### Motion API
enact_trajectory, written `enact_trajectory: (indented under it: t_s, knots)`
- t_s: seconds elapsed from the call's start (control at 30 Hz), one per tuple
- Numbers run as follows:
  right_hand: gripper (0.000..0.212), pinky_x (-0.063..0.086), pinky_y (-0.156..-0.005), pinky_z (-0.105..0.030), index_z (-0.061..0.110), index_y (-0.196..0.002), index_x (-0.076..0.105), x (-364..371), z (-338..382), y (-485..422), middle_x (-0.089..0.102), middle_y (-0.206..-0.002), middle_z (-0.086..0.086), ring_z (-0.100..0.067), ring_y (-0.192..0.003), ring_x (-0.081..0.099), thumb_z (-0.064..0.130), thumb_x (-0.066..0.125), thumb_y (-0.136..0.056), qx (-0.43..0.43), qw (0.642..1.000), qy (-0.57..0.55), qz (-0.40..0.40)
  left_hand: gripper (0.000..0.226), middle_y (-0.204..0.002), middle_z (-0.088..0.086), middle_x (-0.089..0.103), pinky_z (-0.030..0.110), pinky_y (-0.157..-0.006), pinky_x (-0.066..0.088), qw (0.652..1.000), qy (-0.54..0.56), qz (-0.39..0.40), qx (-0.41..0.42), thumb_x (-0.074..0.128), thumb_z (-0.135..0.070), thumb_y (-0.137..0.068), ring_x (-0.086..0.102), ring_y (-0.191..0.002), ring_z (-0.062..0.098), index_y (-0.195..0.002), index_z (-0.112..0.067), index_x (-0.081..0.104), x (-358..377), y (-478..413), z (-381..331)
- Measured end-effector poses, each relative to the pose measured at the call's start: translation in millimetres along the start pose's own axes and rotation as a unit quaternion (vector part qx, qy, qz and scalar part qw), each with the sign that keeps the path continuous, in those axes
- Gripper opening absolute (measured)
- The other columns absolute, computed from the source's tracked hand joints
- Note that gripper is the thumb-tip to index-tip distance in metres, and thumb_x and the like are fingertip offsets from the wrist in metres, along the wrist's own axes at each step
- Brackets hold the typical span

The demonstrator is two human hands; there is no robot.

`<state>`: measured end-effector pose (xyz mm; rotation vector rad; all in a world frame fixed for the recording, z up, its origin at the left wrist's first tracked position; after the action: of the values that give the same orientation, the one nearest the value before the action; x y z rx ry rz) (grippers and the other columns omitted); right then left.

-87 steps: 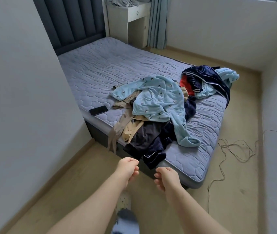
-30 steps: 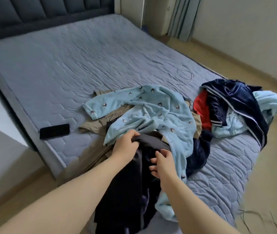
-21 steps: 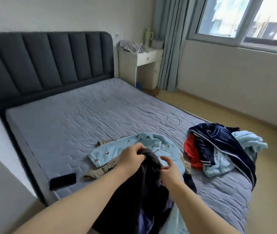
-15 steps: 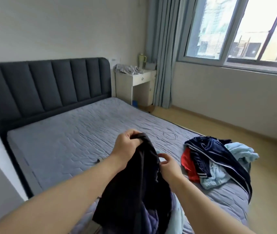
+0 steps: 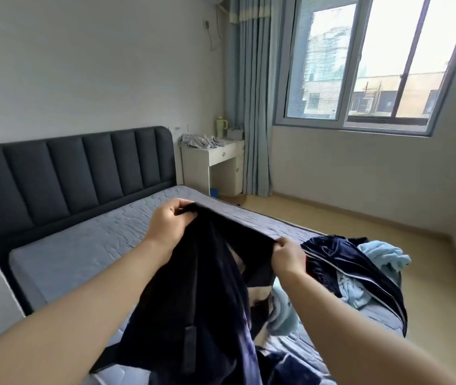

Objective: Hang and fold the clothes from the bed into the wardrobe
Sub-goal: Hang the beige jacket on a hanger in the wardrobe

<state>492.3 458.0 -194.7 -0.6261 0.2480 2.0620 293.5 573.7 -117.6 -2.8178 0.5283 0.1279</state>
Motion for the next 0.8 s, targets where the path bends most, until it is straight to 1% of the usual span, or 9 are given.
enact_trajectory:
  t_s: [0.1,0.17,0.23,0.33,0.43,0.5,0.6,0.73,0.8]
  knots:
    - [0.025,0.042,-0.080,-0.028,0.006,-0.099,0.063,-22,23,-2,0.065,-0.103,-0.018,-0.034,-0.098,0.058,0.009,0.039,-0.093,-0.003,0.992,-0.093,-0.080,0.012,-0.090,0.005,0.068,0.036,-0.084,0.052,0.998,-0.046,-0.020,-0.043,0.059,-0.011,-0.089,0.064,-0.091,0.025,-0.087,-0.022,0.064,3,3,15]
    - [0.022,0.051,-0.088,-0.043,0.009,-0.094,0.061,-34,41,-4,0.064,-0.092,-0.013,-0.035,-0.094,0.060,0.010,0.039,-0.093,-0.008,0.977,-0.185,-0.106,0.012,-0.104,0.009,0.066,0.038,-0.088,0.050,0.996,-0.042,0.018,-0.077,0.055,-0.011,-0.091,0.062,-0.096,0.027,-0.098,-0.019,0.061,12,10,18]
    - [0.020,0.053,-0.086,-0.046,0.014,-0.089,0.060,-44,58,-3,0.058,-0.081,-0.003,-0.030,-0.092,0.061,0.010,0.040,-0.093,-0.026,0.963,-0.245,-0.105,0.029,-0.126,0.004,0.053,0.033,-0.087,0.044,0.991,-0.002,0.092,-0.096,0.054,-0.009,-0.089,0.053,-0.105,0.020,-0.115,-0.021,0.050,23,17,19]
    - [0.023,0.056,-0.081,-0.038,0.017,-0.082,0.059,-45,86,7,0.056,-0.077,0.002,-0.018,-0.079,0.060,0.008,0.041,-0.094,-0.075,0.942,-0.323,-0.055,0.071,-0.129,-0.014,0.027,0.029,-0.095,0.029,0.981,-0.067,0.182,0.000,0.069,-0.016,-0.075,0.029,-0.119,0.006,-0.133,-0.034,0.032,41,27,11]
    - [0.033,0.051,-0.068,-0.030,0.025,-0.073,0.059,-40,115,24,0.058,-0.074,0.002,-0.013,-0.070,0.055,0.003,0.042,-0.091,-0.149,0.936,-0.320,0.010,0.089,-0.129,-0.012,0.032,0.025,-0.102,0.029,0.969,-0.124,0.179,0.113,0.079,-0.014,-0.071,0.032,-0.120,0.004,-0.141,-0.022,0.025,65,30,1]
    - [0.035,0.049,-0.067,-0.028,0.026,-0.074,0.060,-36,126,34,0.059,-0.073,0.003,-0.012,-0.071,0.055,0.000,0.043,-0.090,-0.188,0.923,-0.330,0.064,0.067,-0.122,-0.004,0.050,0.027,-0.095,0.040,0.988,-0.041,0.134,0.070,0.072,-0.009,-0.078,0.048,-0.115,0.012,-0.135,-0.015,0.038,70,24,1]
    - [0.035,0.051,-0.065,-0.019,0.022,-0.077,0.060,-34,131,42,0.059,-0.075,0.003,-0.005,-0.069,0.058,-0.004,0.042,-0.092,-0.214,0.888,-0.383,0.135,0.028,-0.090,0.006,0.064,0.038,-0.081,0.049,0.996,0.055,0.030,-0.071,0.062,-0.008,-0.087,0.061,-0.088,0.025,-0.114,-0.004,0.059,62,9,6]
    - [0.030,0.047,-0.080,-0.022,0.032,-0.099,0.053,-22,112,40,0.055,-0.102,0.003,-0.008,-0.088,0.052,0.004,0.058,-0.088,-0.247,0.907,-0.299,0.164,0.021,-0.073,0.007,0.062,0.035,-0.064,0.051,0.963,0.226,-0.076,-0.125,0.059,0.007,-0.083,0.060,-0.065,0.023,-0.101,-0.003,0.061,43,-2,1]
    - [0.051,0.047,-0.088,-0.024,0.036,-0.116,0.042,-4,82,39,0.048,-0.119,0.005,-0.009,-0.103,0.051,0.011,0.070,-0.081,-0.195,0.918,-0.249,0.241,0.013,-0.073,0.009,0.064,0.031,-0.054,0.049,0.936,0.304,-0.086,-0.155,0.059,0.005,-0.083,0.062,-0.061,0.022,-0.089,-0.007,0.061,34,-3,-1]
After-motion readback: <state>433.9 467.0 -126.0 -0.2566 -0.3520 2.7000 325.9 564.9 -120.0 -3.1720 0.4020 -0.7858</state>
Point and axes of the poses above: each hand's wrist, its own y-axis away from the middle knuckle, its own x-axis out of the palm, z = x × y, the point moved 3 cm from there along -y, towards the middle knuckle
